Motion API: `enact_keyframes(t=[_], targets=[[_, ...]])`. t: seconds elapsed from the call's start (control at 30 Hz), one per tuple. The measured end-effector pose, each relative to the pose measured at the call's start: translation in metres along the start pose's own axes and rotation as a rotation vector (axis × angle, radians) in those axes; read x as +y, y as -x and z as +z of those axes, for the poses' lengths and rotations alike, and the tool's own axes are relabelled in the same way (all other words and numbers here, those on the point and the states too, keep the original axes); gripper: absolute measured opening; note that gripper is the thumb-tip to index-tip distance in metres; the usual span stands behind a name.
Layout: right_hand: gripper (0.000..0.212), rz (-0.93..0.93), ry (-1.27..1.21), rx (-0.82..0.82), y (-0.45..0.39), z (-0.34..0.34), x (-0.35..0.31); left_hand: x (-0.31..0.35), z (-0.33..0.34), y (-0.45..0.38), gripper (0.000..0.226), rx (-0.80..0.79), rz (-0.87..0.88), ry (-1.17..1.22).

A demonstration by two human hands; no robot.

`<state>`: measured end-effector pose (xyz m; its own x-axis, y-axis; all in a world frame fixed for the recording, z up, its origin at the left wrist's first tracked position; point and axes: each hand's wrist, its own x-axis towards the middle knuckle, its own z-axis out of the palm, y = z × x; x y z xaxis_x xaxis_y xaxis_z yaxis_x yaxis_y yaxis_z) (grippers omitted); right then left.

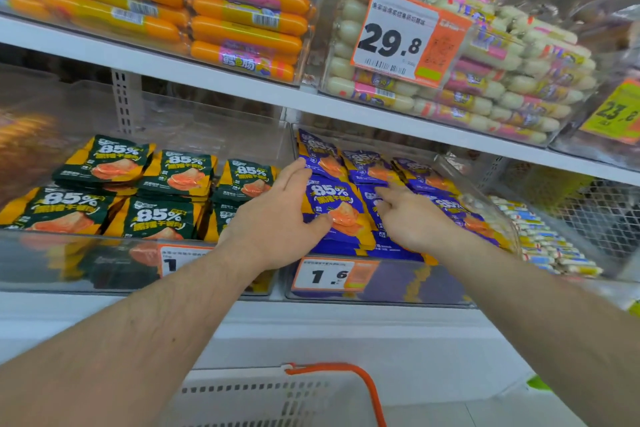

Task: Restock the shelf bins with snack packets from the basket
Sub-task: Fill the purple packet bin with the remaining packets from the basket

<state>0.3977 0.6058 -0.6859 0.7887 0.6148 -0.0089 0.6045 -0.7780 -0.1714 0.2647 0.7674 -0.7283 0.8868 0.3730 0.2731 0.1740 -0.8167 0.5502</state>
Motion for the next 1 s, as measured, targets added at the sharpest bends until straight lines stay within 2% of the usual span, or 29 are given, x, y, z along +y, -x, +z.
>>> enact_keyframes(t=[0.37,0.57,0.7,0.8,0.87,0.9,0.97,1.0], targets=[[0.046,-0.086,-0.227,-0.015,-0.004,0.011,0.028,0.002,-0.002,0.001,0.077,-0.019,-0.018,0.022],[0.047,-0.097,-0.245,-0.054,-0.008,0.008,0.03,0.0,0.0,-0.002,0.077,-0.022,-0.022,0.026],[0.047,-0.088,-0.252,-0.021,-0.003,0.004,0.028,0.001,-0.001,-0.001,0.077,-0.023,-0.012,0.033],[0.046,-0.099,-0.314,0.091,0.008,-0.001,0.019,0.0,-0.001,-0.002,0.076,-0.023,-0.015,0.044],[0.041,-0.135,-0.364,0.269,0.023,0.001,0.001,0.001,-0.007,0.003,0.075,0.006,0.007,0.04],[0.036,-0.195,-0.374,0.426,0.035,0.004,-0.012,0.004,-0.012,0.01,0.071,0.081,0.101,-0.019],[0.029,-0.376,-0.43,0.733,0.064,0.017,-0.039,0.01,-0.024,0.033,0.057,0.251,0.426,-0.232],[0.03,-0.446,-0.489,0.783,0.079,0.031,-0.051,0.011,-0.029,0.051,0.047,0.282,0.56,-0.298]])
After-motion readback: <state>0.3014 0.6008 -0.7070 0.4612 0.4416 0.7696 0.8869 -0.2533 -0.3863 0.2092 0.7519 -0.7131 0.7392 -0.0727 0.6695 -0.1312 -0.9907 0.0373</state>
